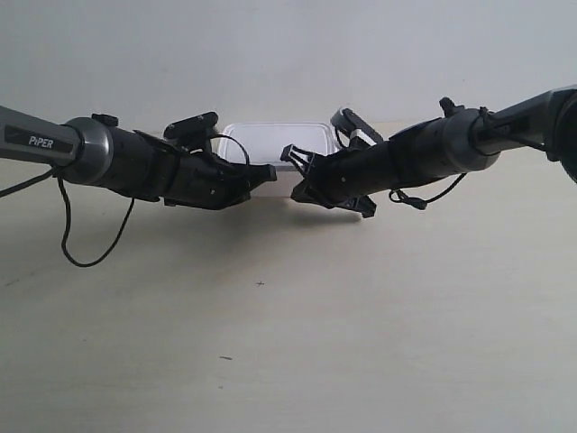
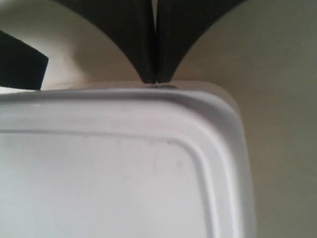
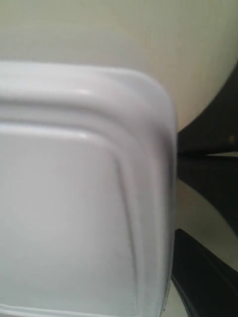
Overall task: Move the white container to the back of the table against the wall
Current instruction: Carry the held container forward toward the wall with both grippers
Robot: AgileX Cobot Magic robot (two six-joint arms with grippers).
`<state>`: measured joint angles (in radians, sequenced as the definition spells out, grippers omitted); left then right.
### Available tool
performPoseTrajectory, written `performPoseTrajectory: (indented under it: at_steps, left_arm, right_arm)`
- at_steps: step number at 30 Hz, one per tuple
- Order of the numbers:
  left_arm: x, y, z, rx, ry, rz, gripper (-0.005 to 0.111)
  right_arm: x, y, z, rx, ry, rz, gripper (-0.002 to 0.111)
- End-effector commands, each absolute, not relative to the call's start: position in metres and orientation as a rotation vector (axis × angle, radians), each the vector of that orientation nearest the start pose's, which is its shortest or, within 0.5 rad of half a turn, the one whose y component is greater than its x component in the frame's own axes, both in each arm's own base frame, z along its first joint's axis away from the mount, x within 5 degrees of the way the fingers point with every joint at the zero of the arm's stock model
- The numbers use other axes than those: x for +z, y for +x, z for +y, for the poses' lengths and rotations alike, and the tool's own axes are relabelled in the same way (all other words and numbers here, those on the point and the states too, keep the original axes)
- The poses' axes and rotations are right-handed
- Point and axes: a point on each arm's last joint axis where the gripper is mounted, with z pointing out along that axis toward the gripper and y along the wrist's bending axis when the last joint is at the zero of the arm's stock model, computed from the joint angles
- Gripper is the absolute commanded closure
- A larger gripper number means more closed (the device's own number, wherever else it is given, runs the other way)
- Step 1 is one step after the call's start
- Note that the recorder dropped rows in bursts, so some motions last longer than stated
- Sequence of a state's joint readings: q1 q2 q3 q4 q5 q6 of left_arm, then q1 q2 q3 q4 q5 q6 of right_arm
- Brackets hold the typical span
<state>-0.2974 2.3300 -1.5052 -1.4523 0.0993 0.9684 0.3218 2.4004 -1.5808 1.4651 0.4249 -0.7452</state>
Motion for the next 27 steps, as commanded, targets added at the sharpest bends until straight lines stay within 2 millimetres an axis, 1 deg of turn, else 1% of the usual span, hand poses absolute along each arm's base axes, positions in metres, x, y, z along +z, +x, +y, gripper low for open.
performPoseTrajectory:
  at_steps: [1,4,11,14,17,19,23,27]
  left_arm:
    - [0.093,0.47,-0.153,-0.499,-0.17,2.34,0.107]
    - [0.094,0.472,-0.152,-0.471,-0.17,2.326,0.107]
    - [0.096,0.481,-0.155,-0.474,-0.134,2.303,0.107]
    - [0.097,0.482,-0.156,-0.478,-0.132,2.298,0.107]
    - [0.097,0.482,-0.155,-0.465,-0.11,2.296,0.107]
    - [0.095,0.482,-0.155,-0.454,-0.114,2.298,0.107]
    - [0.084,0.484,-0.156,-0.464,-0.108,2.318,0.107]
    - [0.086,0.487,-0.157,-0.468,-0.11,2.305,0.107]
  right_arm:
    - [0.074,0.465,0.192,1.001,0.245,2.465,0.108]
    - [0.073,0.468,0.193,1.018,0.265,2.46,0.108]
    - [0.078,0.474,0.193,1.001,0.262,2.432,0.108]
    - [0.078,0.475,0.19,1.0,0.26,2.434,0.108]
    - [0.078,0.479,0.181,0.992,0.282,2.427,0.108]
    - [0.078,0.479,0.18,0.984,0.283,2.426,0.108]
    - [0.078,0.48,0.179,0.977,0.282,2.424,0.108]
    - [0.076,0.48,0.179,0.966,0.277,2.425,0.108]
